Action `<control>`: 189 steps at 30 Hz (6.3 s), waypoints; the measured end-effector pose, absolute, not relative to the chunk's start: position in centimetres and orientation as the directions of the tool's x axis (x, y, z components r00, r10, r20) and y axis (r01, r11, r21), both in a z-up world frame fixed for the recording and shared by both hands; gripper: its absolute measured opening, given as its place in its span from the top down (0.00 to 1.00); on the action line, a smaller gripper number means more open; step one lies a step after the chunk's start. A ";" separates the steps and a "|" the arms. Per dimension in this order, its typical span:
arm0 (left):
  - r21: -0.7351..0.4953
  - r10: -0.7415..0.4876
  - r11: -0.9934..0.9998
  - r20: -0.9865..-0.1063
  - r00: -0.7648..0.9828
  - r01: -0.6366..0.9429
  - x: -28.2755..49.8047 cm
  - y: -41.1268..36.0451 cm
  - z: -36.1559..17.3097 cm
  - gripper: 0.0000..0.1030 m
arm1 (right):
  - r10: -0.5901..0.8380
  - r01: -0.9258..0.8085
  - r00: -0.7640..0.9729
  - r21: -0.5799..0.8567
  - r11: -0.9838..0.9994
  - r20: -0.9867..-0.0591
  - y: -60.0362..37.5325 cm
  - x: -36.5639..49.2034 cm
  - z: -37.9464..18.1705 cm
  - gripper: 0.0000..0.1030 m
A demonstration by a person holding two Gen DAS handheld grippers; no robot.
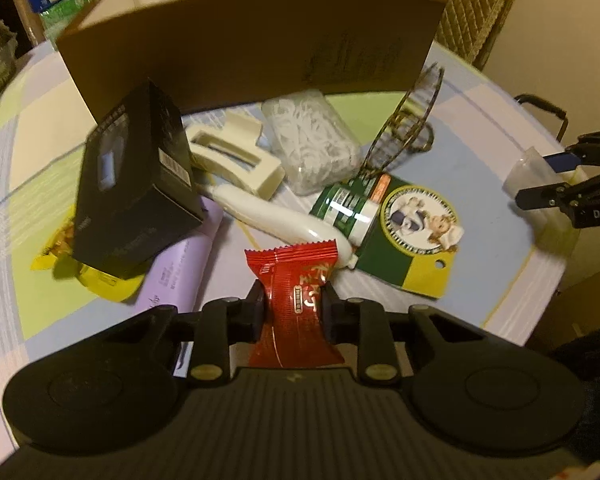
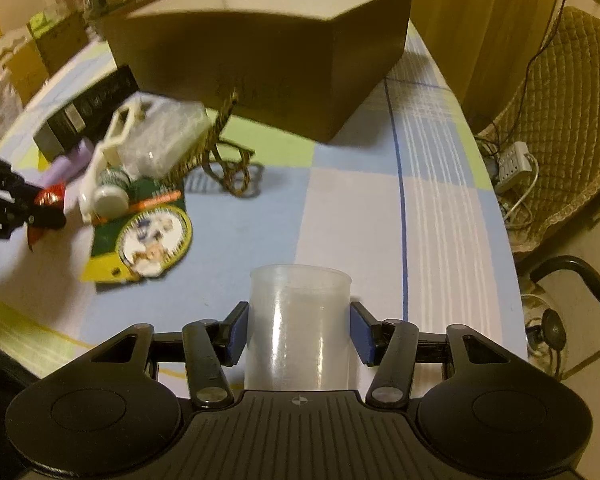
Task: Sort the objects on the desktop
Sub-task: 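Put the red packet in the box with left tool while right puts the cup there, then withdraw both open tools from the box back toward the table items, then grasp the bronze wire holder with the right tool while the left grasps the FLYCO box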
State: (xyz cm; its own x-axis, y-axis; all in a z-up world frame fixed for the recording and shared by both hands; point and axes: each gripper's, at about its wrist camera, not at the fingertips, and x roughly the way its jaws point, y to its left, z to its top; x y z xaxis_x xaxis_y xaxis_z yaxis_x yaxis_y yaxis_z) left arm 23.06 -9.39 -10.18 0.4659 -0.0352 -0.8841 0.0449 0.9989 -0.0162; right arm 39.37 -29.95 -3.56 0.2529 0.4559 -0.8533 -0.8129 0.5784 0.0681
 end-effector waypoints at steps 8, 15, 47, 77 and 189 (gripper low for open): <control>-0.003 -0.029 0.999 -0.826 0.563 0.047 23.2 -8.3 -5.6 0.78 | 0.538 -0.824 0.253 0.112 0.555 -0.804 -27.8 39.7 0.5 0.52; 0.008 -0.038 0.997 -0.784 0.620 0.072 24.9 -6.5 -2.7 0.78 | 0.599 -0.836 0.262 0.133 0.533 -0.756 -25.5 39.1 4.0 0.52; -0.009 -0.065 0.996 -0.785 0.616 0.093 44.2 2.8 -1.8 0.78 | 0.565 -0.854 0.355 -0.011 0.521 -0.745 -9.1 51.9 6.8 0.52; 0.055 0.001 0.992 -0.902 0.433 0.113 50.0 3.6 -9.5 0.60 | 0.375 -0.862 0.299 -0.079 0.501 -0.877 -6.6 57.1 -0.9 0.52; 0.012 0.119 0.981 -0.828 0.548 -0.196 22.0 1.9 -3.6 0.01 | 0.525 -0.758 0.330 0.110 0.643 -0.785 -21.5 37.6 0.6 0.12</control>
